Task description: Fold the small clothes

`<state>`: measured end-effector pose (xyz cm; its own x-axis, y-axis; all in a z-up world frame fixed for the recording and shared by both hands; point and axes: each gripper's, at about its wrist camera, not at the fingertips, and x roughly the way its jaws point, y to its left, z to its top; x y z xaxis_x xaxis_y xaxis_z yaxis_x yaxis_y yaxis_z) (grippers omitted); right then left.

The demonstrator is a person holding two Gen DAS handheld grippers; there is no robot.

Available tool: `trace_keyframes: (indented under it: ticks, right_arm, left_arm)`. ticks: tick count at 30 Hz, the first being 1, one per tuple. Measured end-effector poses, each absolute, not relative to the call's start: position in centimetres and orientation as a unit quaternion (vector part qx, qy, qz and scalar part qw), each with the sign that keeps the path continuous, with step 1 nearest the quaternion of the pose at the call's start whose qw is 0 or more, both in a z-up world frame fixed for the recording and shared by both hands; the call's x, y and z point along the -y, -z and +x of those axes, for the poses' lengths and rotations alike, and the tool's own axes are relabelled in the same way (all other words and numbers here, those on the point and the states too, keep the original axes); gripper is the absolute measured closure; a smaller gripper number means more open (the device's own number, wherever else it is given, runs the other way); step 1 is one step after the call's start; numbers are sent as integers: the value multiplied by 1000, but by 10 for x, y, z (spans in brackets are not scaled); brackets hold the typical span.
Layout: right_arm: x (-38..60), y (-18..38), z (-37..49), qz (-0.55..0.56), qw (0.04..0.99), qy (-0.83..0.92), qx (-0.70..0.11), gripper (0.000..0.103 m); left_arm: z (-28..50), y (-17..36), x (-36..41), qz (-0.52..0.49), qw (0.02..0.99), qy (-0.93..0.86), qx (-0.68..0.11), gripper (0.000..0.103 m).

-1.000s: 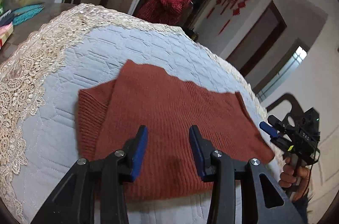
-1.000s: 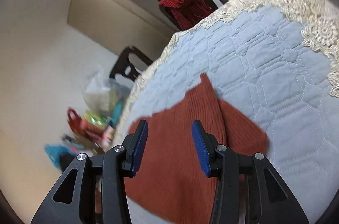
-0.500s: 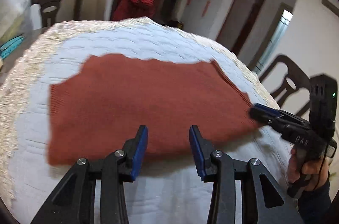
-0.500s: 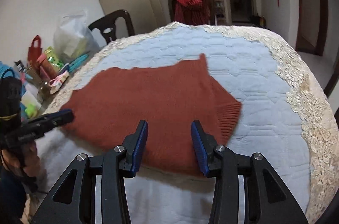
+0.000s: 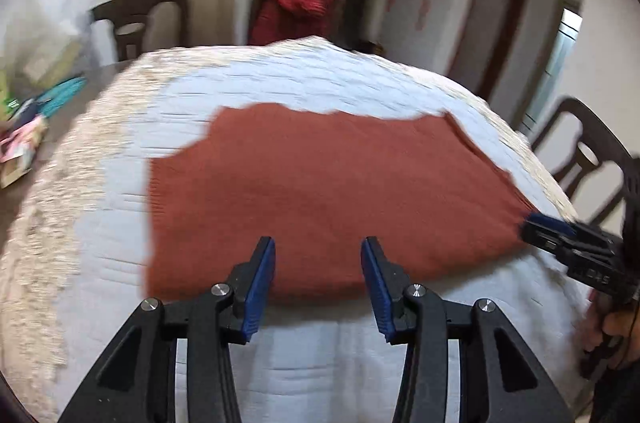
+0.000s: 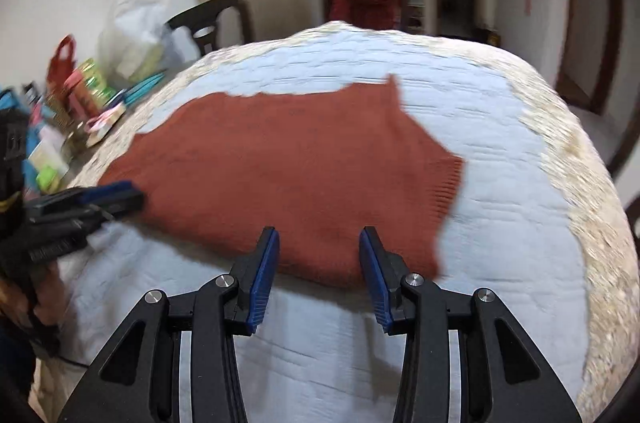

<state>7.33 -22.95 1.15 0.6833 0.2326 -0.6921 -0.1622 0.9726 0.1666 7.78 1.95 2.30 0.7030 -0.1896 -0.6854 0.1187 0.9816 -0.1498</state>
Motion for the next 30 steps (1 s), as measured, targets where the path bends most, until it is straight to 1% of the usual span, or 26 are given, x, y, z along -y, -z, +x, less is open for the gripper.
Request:
trace_keyframes:
  ticks: [5, 15, 20, 24, 30]
  right_arm:
    - [239, -5, 74, 58, 912, -105, -393, 61]
    - [231, -7, 77, 46, 910, -96, -400, 61]
    - [234, -20, 72, 57, 917, -98, -381, 61]
    - [236, -8, 79, 60, 910, -90, -400, 61]
    - [239, -3, 76, 65, 912, -93, -395, 61]
  left_arm:
    - [80, -5, -51, -66, 917, 36, -392, 56]
    - [77, -8, -42, -51, 917, 26, -394, 56]
    - [73, -16, -43, -35, 925, 8, -379, 56]
    - [75, -5, -46, -36, 919, 7, -393, 56]
    - [75, -3, -44, -35, 920, 7, -391, 56]
